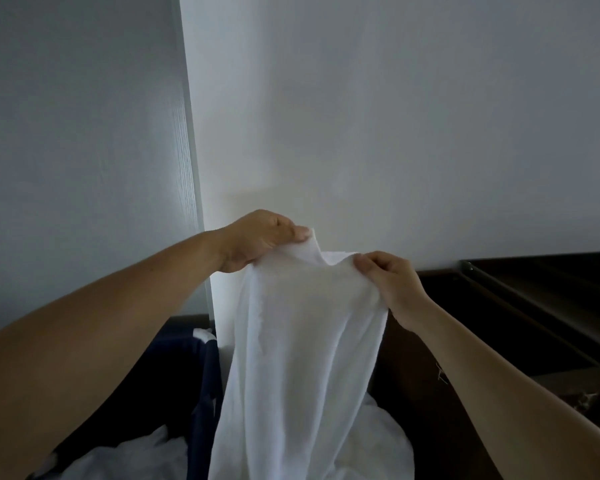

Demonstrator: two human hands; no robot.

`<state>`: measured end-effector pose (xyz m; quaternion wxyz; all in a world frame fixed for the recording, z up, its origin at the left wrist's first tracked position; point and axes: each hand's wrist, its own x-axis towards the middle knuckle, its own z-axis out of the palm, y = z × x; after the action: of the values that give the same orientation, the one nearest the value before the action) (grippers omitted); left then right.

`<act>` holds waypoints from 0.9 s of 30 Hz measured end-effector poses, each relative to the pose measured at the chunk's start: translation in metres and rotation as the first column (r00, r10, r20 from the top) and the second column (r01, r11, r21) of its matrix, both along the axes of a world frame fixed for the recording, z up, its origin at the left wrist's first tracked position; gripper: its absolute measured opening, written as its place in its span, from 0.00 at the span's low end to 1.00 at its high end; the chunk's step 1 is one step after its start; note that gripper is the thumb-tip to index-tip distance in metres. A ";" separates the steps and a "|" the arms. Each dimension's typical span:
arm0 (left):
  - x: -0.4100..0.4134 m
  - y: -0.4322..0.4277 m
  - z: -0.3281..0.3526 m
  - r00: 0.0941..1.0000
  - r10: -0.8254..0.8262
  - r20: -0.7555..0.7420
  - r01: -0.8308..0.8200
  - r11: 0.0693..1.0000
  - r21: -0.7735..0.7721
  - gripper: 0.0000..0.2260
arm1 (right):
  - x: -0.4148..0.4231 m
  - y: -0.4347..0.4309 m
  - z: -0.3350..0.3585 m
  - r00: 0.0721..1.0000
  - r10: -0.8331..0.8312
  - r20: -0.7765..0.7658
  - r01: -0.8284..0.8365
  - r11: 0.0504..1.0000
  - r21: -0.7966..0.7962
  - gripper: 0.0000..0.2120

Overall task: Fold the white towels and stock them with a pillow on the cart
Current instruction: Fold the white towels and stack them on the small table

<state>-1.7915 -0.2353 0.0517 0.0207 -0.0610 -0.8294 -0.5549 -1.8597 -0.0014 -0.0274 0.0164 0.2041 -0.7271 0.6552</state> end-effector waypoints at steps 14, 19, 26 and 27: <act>-0.030 -0.043 0.055 0.531 0.765 -0.366 -0.670 0.643 0.372 0.09 | -0.020 0.042 -0.075 0.961 0.186 0.207 -0.231 0.948 0.220 0.14; -0.016 -0.039 0.018 0.671 0.590 -0.450 -0.707 0.692 -0.147 0.09 | -0.020 0.041 -0.022 0.994 0.103 0.031 -0.105 0.989 0.106 0.14; -0.003 0.023 -0.012 0.958 -0.270 0.098 0.267 0.963 0.046 0.19 | 0.007 0.001 0.071 0.903 0.303 -0.305 -0.077 0.811 0.579 0.14; -0.002 0.022 -0.012 0.920 -0.356 0.160 0.348 0.934 0.077 0.17 | 0.010 0.003 0.074 0.900 0.320 -0.297 -0.084 0.794 0.603 0.15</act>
<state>-1.7935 -0.2132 0.0402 -0.1495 -0.1607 -0.7903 -0.5720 -1.8496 0.0014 0.0462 0.0244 0.4015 -0.8463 0.3492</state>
